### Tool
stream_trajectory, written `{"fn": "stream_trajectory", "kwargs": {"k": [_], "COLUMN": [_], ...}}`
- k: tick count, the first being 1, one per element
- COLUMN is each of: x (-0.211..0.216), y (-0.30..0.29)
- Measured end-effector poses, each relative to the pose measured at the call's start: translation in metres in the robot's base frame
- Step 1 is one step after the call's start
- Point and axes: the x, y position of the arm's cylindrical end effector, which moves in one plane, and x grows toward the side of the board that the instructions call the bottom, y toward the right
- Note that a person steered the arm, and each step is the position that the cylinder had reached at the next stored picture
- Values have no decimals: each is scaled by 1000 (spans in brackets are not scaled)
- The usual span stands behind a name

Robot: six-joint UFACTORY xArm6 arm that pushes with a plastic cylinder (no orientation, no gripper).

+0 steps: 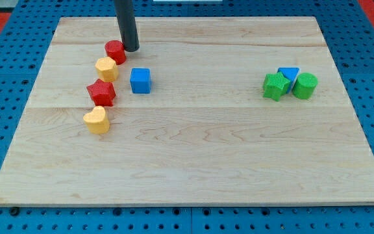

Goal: Slide the red circle closer to yellow hexagon

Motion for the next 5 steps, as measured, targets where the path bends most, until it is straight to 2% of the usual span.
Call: {"fn": "stream_trajectory", "kwargs": {"k": [1, 2, 5], "x": [0, 8, 19], "y": [-6, 14, 2]}}
